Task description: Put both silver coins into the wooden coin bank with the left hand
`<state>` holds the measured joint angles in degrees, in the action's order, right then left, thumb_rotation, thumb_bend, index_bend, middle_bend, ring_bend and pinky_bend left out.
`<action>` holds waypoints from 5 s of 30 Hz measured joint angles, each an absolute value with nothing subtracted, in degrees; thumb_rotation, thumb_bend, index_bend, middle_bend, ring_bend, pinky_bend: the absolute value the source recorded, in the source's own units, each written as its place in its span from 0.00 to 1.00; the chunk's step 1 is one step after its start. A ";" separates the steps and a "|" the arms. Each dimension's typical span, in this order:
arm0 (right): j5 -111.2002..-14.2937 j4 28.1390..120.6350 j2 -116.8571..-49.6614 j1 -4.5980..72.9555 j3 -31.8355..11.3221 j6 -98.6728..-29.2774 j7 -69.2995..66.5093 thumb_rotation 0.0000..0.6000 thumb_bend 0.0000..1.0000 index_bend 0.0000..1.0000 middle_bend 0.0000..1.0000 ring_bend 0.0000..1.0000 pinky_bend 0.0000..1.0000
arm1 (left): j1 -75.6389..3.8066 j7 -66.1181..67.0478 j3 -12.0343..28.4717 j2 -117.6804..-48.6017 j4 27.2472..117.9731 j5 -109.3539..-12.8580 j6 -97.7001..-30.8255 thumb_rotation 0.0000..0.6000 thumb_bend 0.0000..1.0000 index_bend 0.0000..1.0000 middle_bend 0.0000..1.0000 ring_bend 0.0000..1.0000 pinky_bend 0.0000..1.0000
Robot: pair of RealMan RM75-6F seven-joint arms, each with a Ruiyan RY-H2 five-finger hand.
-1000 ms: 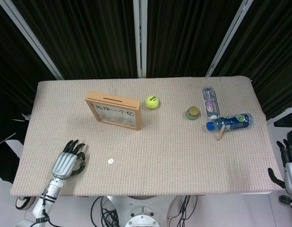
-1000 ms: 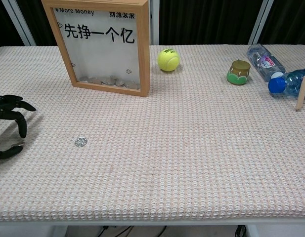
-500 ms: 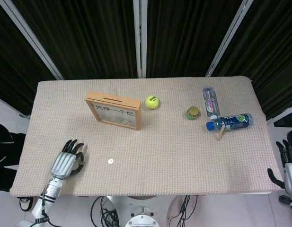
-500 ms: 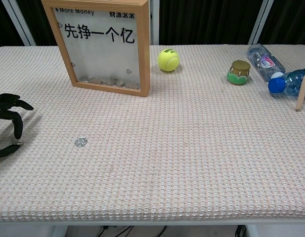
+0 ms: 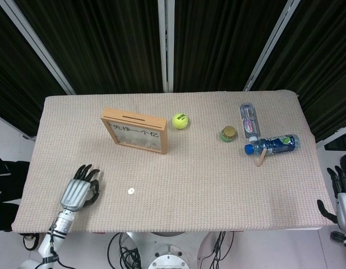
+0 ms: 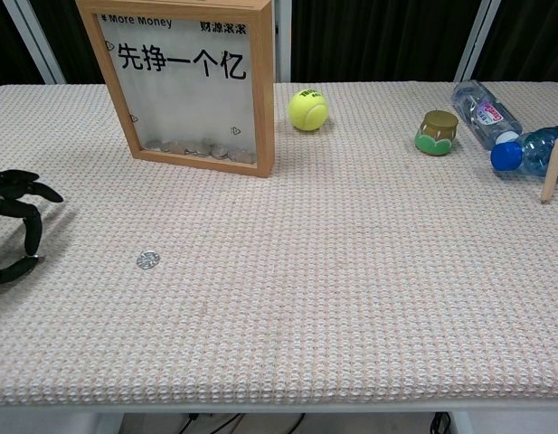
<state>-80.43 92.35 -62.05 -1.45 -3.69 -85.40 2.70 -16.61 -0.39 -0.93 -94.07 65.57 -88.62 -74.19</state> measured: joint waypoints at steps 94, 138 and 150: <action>-79.10 89.62 -63.72 -0.05 -5.15 -84.61 0.55 1.00 0.27 0.00 0.00 0.00 0.00 | -68.38 24.50 11.73 -64.20 90.94 -34.63 -40.91 1.00 0.51 0.39 0.20 0.01 0.06; -81.43 93.73 -62.86 0.45 -4.63 -85.76 5.13 1.00 0.27 0.00 0.00 0.00 0.00 | -21.82 7.55 -6.75 -65.15 100.23 -80.29 -92.06 1.00 0.13 0.39 0.31 0.13 0.16; -82.07 94.68 -61.54 -1.21 -4.18 -88.22 4.27 1.00 0.27 0.00 0.00 0.00 0.00 | -21.21 4.09 -10.19 -81.73 77.23 -93.29 -83.39 1.00 0.13 0.29 0.26 0.13 0.16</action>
